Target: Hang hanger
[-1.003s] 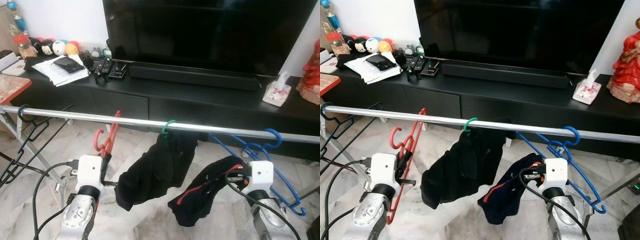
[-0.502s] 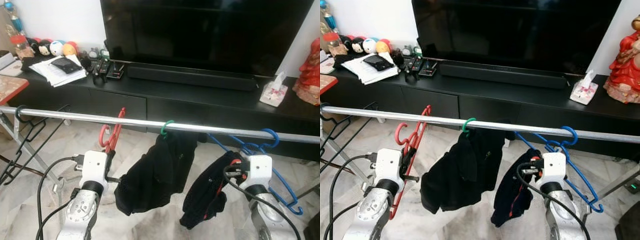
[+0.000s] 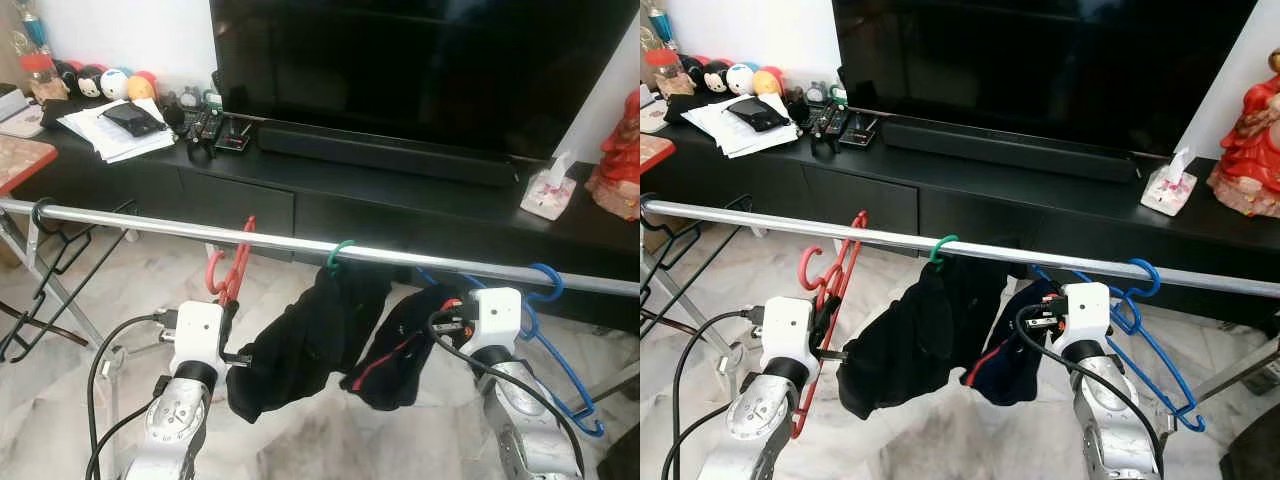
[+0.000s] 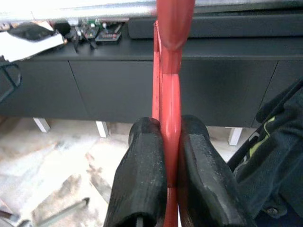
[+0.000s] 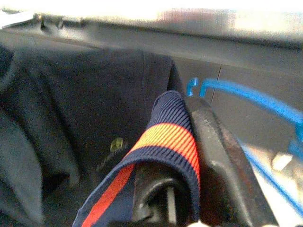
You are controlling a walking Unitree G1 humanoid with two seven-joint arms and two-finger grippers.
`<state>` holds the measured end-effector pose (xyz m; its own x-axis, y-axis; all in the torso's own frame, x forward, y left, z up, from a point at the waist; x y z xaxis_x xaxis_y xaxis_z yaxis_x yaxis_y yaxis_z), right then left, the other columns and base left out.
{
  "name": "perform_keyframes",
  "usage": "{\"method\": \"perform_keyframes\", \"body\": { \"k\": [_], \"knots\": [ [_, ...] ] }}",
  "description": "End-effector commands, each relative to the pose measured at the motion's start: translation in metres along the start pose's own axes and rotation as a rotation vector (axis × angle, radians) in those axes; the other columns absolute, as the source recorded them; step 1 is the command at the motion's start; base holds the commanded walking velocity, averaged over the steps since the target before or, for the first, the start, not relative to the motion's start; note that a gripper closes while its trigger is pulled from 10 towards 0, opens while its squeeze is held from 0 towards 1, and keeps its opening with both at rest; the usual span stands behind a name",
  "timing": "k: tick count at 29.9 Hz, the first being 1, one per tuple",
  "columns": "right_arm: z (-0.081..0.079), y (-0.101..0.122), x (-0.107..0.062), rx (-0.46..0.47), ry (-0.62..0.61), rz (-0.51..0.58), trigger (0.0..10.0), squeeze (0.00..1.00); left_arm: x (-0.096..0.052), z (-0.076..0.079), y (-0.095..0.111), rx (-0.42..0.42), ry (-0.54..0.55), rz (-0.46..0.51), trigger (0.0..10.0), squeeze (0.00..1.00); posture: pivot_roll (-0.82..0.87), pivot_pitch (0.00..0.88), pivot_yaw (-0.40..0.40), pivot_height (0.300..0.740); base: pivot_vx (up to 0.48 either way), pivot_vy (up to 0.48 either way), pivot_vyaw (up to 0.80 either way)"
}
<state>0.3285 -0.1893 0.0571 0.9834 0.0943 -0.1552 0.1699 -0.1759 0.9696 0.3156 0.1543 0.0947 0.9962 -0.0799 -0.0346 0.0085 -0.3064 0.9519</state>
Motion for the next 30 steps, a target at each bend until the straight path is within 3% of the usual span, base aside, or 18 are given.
{"method": "perform_keyframes", "body": {
  "k": [1,6,10,16,20,22,25,30],
  "knots": [
    [0.001,0.004,-0.005,-0.003,-0.009,0.02,10.0,0.0,0.0,0.002,0.002,0.017,-0.019,0.005,10.0,0.0,0.0,0.0,-0.01,0.74,0.0,0.0,0.0],
    [0.005,-0.003,-0.01,0.007,-0.032,0.01,10.0,0.0,-0.005,-0.001,0.0,0.03,-0.026,0.001,10.0,0.0,0.01,0.0,-0.006,0.74,-0.096,0.0,0.0],
    [0.002,-0.01,-0.001,0.004,-0.031,-0.011,10.0,0.0,-0.004,-0.002,-0.009,0.034,-0.02,-0.025,10.0,0.0,0.02,0.0,0.0,0.74,-0.06,0.0,0.0],
    [-0.01,0.026,0.01,-0.015,0.034,0.061,10.0,0.0,0.005,0.007,0.018,0.009,-0.051,0.039,10.0,0.0,0.02,0.0,-0.014,0.74,-0.241,0.0,0.0],
    [-0.004,0.012,0.016,-0.058,-0.007,0.03,10.0,0.0,0.008,0.009,-0.001,0.067,-0.044,-0.008,10.0,0.0,0.0,0.0,-0.015,0.74,-0.24,0.0,0.0],
    [-0.008,0.023,0.016,0.041,0.003,0.061,10.0,0.0,0.008,0.004,0.01,-0.029,-0.015,0.013,10.0,0.0,0.01,0.0,-0.015,0.74,-0.242,0.0,0.0],
    [-0.011,0.011,0.016,-0.039,0.005,0.025,10.0,0.0,0.005,0.013,-0.001,0.041,-0.062,-0.004,10.0,0.0,0.0,0.0,-0.018,0.74,-0.24,0.0,0.0],
    [-0.015,0.009,0.013,-0.004,0.012,0.023,10.0,0.0,0.004,0.012,-0.002,0.002,-0.041,0.0,10.0,0.0,-0.02,0.0,-0.013,0.74,-0.241,0.0,0.0]
  ]
}}
Point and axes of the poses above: a point about 5 cm out from each wrist's last joint towards the gripper, its own x axis pointing out of the wrist towards the gripper, its own y axis along the axis of the wrist's last joint, z = x × y, the point moved 6 cm from there along x, pointing out of the wrist towards the gripper, and after that the axes turned 11 degrees about x, right-handed, at the moved point
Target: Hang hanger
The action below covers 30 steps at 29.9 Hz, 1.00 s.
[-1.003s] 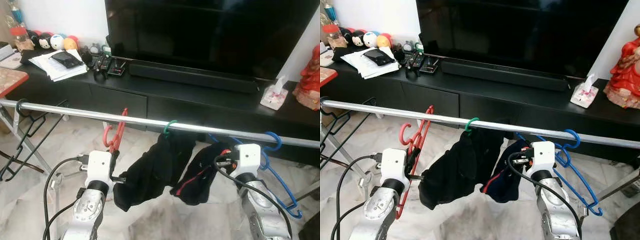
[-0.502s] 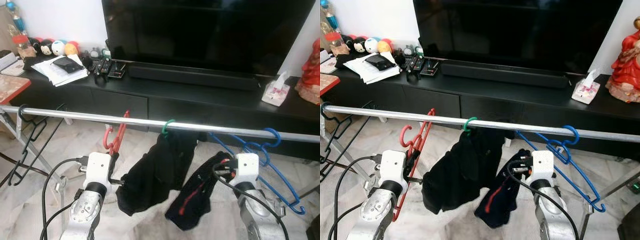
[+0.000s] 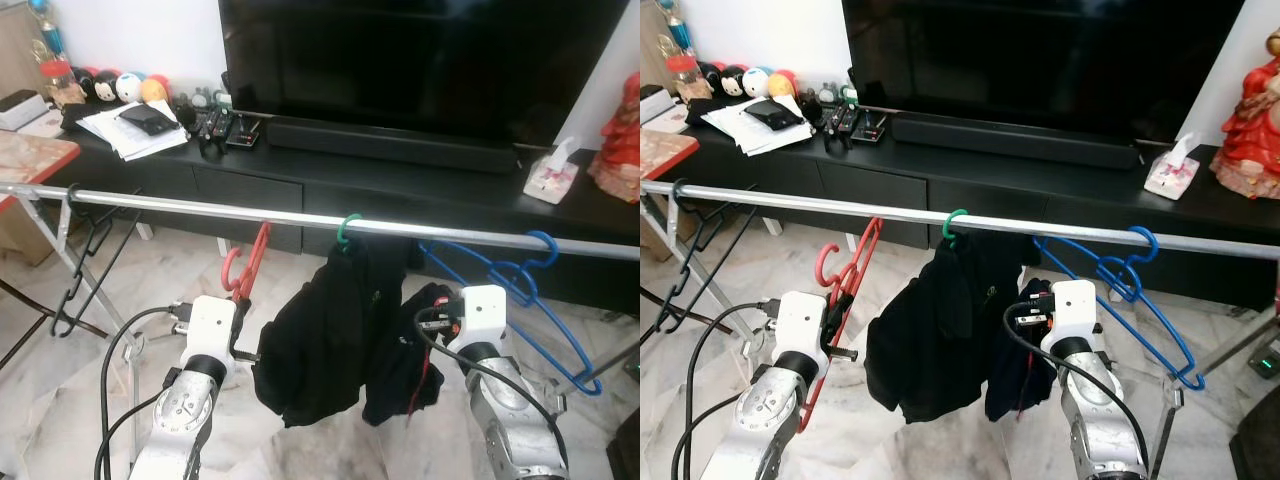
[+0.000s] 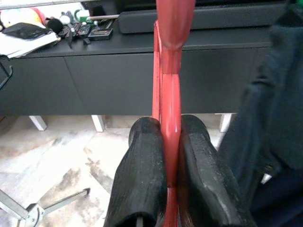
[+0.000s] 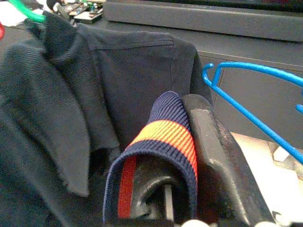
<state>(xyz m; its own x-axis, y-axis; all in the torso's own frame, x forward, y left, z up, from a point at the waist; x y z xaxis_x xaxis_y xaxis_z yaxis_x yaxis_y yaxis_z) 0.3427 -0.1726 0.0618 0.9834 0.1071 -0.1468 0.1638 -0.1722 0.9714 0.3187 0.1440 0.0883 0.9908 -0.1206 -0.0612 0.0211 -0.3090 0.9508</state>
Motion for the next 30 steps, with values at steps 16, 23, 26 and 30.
{"method": "perform_keyframes", "body": {
  "k": [16,23,26,30],
  "knots": [
    [-0.008,0.003,0.002,-0.003,0.019,0.007,10.0,0.0,0.0,-0.001,-0.002,0.023,0.002,0.012,10.0,0.0,-0.01,0.0,-0.03,0.74,-0.245,0.0,0.0],
    [-0.008,0.0,0.002,-0.003,0.013,-0.002,10.0,0.0,-0.001,-0.001,-0.002,0.026,-0.003,0.012,10.0,0.0,0.0,0.0,-0.028,0.74,-0.246,0.0,0.0],
    [-0.008,0.001,0.002,0.002,0.009,-0.001,10.0,0.0,-0.001,0.0,-0.002,0.028,-0.006,0.013,10.0,0.0,0.0,0.0,-0.028,0.74,-0.245,0.0,0.0],
    [-0.01,0.002,0.005,0.005,0.007,0.002,10.0,0.0,0.001,-0.001,-0.001,0.03,-0.007,0.016,10.0,0.0,0.0,0.0,-0.027,0.74,-0.249,0.0,0.0]
  ]
}}
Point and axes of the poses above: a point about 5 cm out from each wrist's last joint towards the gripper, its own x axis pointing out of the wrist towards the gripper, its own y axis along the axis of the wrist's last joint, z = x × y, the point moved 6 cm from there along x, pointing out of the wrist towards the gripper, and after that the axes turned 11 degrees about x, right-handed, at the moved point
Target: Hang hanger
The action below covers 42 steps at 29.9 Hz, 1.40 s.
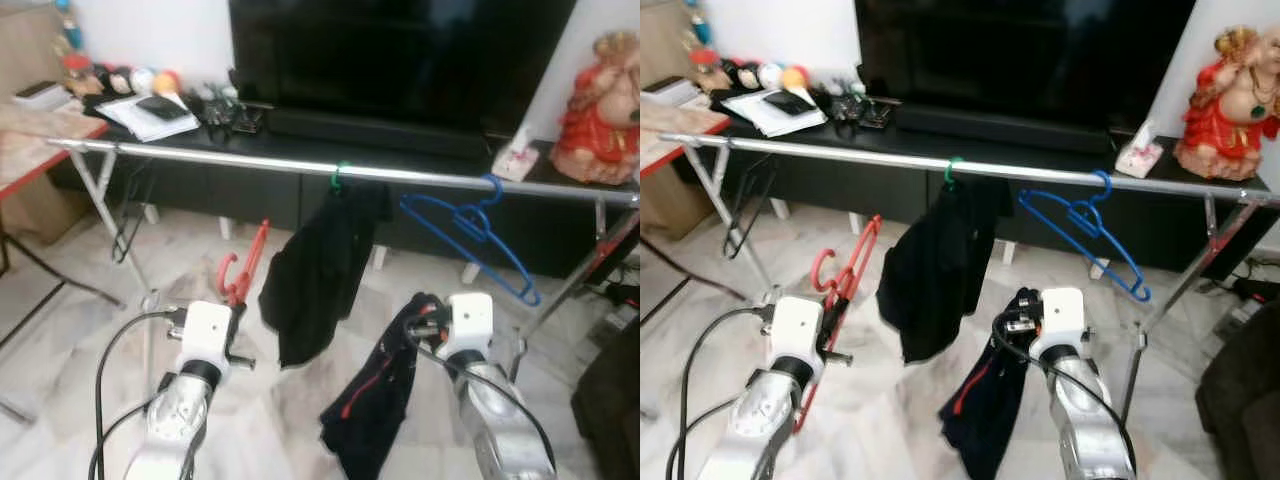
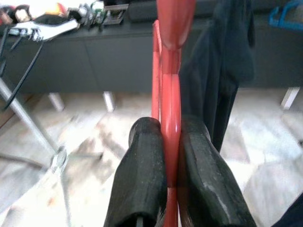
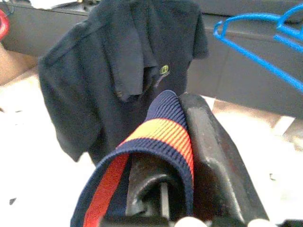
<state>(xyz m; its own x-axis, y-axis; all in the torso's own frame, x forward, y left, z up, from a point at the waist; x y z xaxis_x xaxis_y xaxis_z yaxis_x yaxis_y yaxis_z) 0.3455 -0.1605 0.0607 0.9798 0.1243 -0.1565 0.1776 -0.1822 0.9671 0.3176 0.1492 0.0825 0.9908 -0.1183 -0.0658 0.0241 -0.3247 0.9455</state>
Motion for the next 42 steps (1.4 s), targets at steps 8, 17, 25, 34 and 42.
{"method": "perform_keyframes", "body": {
  "k": [8,17,25,34,42],
  "knots": [
    [-0.002,0.006,0.003,-0.004,-0.006,0.022,10.0,0.0,0.004,0.005,0.003,0.031,-0.023,0.0,10.0,0.0,0.01,0.0,-0.027,0.74,-0.093,0.0,0.0],
    [0.002,0.003,0.004,-0.003,-0.028,0.0,10.0,0.0,0.004,0.007,0.002,0.015,-0.031,-0.002,10.0,0.0,0.0,0.0,-0.026,0.74,0.0,0.0,0.0],
    [-0.002,0.003,0.006,-0.007,-0.015,-0.002,10.0,0.0,0.006,0.009,0.005,0.006,-0.041,0.004,10.0,0.0,0.0,0.0,-0.028,0.74,0.0,0.0,-0.77],
    [-0.008,0.002,0.008,-0.009,-0.005,-0.008,10.0,0.0,0.002,0.022,0.001,0.005,-0.14,-0.012,10.0,0.0,0.01,0.0,-0.023,0.74,0.0,0.0,-0.77],
    [-0.011,-0.001,0.01,-0.013,0.0,-0.019,10.0,0.0,0.001,0.021,0.001,0.01,-0.175,-0.01,10.0,0.0,0.01,0.0,-0.02,0.74,0.0,0.0,-0.77]
  ]
}}
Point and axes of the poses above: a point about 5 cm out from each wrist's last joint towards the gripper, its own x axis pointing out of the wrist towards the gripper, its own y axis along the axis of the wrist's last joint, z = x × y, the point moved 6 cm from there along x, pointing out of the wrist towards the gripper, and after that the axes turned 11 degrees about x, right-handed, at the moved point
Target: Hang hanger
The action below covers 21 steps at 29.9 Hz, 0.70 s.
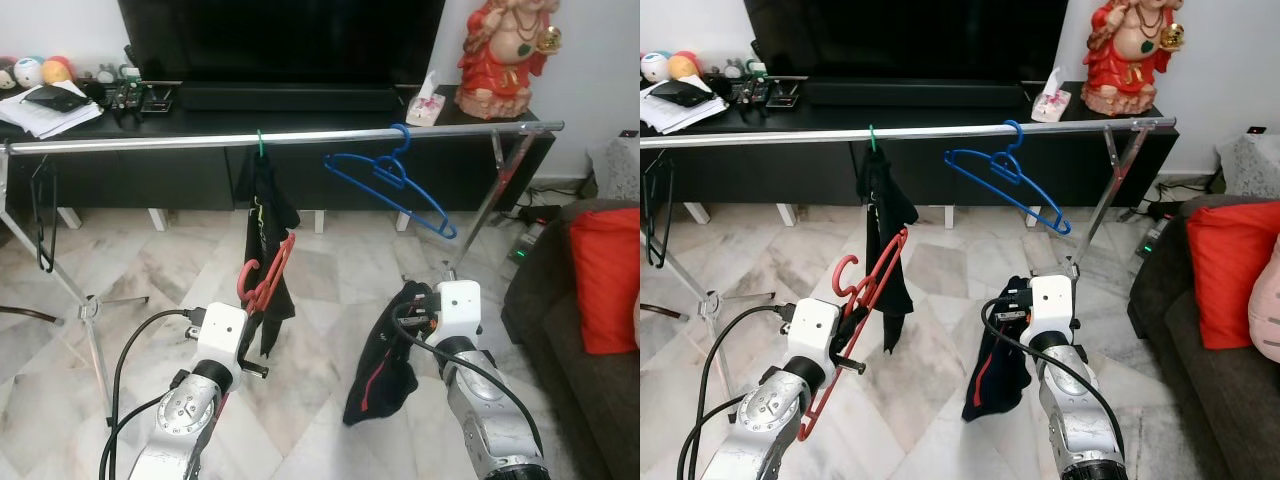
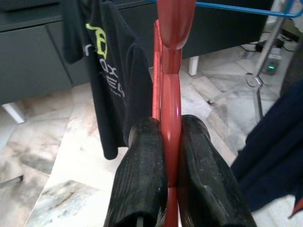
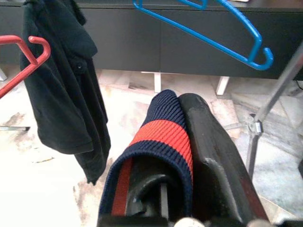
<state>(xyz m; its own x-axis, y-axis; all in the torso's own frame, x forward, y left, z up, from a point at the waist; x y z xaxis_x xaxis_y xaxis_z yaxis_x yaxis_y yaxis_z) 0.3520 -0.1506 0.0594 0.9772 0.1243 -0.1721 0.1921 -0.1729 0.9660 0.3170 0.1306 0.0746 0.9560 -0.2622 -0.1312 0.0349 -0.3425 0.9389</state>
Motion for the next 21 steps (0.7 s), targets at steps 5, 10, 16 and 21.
{"method": "perform_keyframes", "body": {
  "k": [5,10,16,21],
  "knots": [
    [-0.0023,0.0024,0.0035,-0.005,0.004,0.001,10.0,0.0,-0.0021,0.003,0.0069,-0.016,-0.036,0.025,10.0,0.0,0.01,0.0,-0.022,0.74,0.0,0.0,-0.77],
    [-0.0031,0.0041,0.0047,-0.004,0.008,0.008,10.0,0.0,-0.0032,0.0,-0.0005,-0.03,0.007,0.004,10.0,0.0,0.01,0.0,-0.026,0.74,0.0,0.0,-0.77],
    [-0.0025,0.0064,0.0051,-0.004,0.011,0.019,10.0,0.0,-0.0034,0.0034,0.0007,-0.058,0.013,0.013,10.0,0.0,0.02,0.0,-0.033,0.74,0.0,0.0,-0.25],
    [-0.0026,0.0092,0.0068,0.007,0.009,0.024,10.0,0.0,-0.0023,0.0049,0.0054,-0.083,0.017,0.032,10.0,0.0,0.02,0.0,-0.037,0.74,-0.22,0.0,0.0]
  ]
}}
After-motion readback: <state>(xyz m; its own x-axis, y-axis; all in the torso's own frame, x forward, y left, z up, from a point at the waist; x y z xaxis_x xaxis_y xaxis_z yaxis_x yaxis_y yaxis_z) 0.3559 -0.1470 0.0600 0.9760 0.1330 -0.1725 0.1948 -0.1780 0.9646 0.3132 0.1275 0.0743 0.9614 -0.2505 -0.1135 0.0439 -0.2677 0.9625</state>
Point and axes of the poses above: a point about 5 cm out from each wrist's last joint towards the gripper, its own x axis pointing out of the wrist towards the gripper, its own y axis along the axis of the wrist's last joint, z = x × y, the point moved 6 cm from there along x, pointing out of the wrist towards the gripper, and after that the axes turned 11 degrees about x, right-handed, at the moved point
